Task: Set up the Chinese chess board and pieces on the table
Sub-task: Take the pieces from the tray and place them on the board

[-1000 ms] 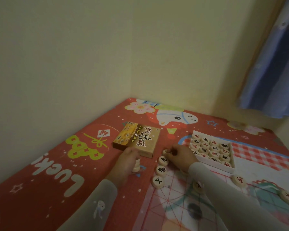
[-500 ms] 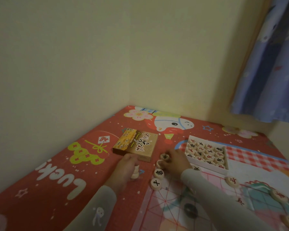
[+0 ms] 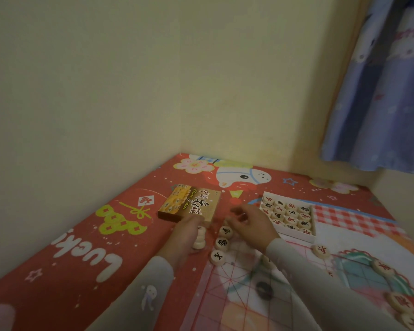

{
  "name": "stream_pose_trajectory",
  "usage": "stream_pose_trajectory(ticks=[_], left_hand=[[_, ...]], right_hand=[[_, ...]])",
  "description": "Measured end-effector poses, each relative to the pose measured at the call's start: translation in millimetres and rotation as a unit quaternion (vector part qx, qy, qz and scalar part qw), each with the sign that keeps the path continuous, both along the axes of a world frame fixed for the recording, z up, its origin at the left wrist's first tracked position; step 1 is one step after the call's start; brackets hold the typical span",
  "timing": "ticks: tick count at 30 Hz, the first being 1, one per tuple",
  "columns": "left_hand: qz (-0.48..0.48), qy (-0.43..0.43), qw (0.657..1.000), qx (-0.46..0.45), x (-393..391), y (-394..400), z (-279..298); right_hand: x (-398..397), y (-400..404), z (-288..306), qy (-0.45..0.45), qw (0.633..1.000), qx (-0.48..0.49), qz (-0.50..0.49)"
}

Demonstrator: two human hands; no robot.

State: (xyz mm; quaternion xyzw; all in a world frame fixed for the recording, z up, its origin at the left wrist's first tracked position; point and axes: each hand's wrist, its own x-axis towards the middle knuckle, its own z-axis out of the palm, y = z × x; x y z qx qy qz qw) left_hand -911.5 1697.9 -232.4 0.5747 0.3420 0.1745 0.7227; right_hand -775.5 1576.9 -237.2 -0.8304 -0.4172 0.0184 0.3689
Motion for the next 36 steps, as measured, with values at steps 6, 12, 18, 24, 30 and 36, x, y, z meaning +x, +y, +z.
stream_pose_trajectory(ticks=[6,12,18,24,30,36], left_hand=[[-0.082,-0.012,0.995,-0.059,16,-43,14],[-0.131,-0.025,0.991,-0.014,22,-81,21],[-0.161,-0.016,0.987,-0.016,27,-103,24],[-0.152,-0.034,0.988,0.005,32,-109,21],[-0.160,-0.040,0.986,0.020,32,-103,16],[-0.092,-0.062,0.994,0.018,13,-69,18]], right_hand=[[-39,-35,22,0.033,0.996,0.012,0.088],[-40,-73,23,0.051,0.997,-0.001,0.052],[-36,-114,27,0.033,0.999,0.023,-0.008],[-29,-154,21,0.012,0.996,0.051,-0.073],[-25,-166,15,0.020,0.994,0.048,-0.097],[-38,-143,6,0.058,0.995,0.050,-0.062]])
